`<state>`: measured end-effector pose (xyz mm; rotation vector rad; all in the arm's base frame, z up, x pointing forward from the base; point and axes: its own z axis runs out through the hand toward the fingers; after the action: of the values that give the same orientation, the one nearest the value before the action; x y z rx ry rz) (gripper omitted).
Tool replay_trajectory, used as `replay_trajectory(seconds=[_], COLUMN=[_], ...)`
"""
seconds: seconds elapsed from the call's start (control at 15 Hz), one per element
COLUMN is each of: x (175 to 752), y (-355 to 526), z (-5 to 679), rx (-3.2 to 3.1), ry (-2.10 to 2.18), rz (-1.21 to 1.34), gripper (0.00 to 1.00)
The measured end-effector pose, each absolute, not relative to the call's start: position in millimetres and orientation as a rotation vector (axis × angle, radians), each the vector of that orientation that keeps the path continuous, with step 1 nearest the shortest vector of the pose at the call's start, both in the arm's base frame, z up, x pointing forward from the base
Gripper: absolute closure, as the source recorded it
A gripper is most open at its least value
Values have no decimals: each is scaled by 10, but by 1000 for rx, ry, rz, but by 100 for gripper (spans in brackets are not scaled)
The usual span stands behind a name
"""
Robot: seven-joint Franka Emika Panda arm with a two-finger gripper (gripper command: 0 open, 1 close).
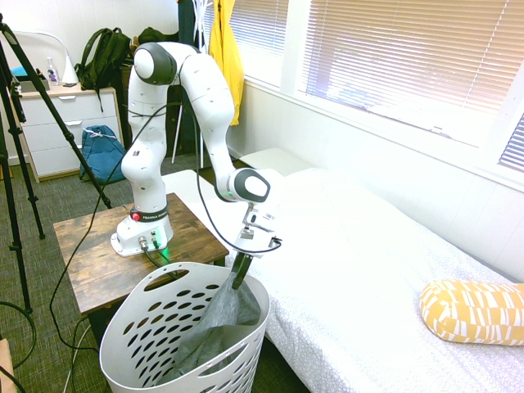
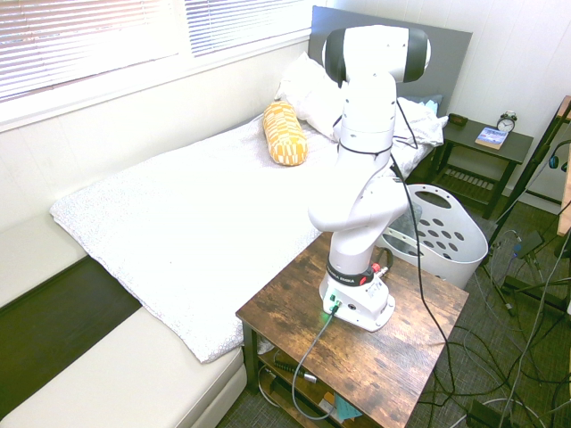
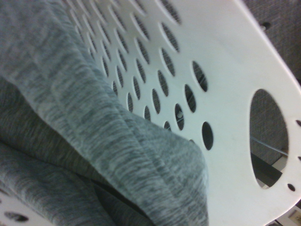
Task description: Put my clothes in the laundry bag
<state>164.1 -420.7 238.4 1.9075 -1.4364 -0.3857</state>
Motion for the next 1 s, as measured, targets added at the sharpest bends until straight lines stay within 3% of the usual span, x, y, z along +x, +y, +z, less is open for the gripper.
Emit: replay_trajectory(seconds=[0.53, 0.8, 1.0], x=[1774, 2691, 3590], y=[-4242, -4032, -3240], z=[2406, 3353, 3906], rx=[1735, 1813, 2022], ry=[-2030, -2158, -2070], rz=[-264, 54, 273], gripper=[0, 0, 0])
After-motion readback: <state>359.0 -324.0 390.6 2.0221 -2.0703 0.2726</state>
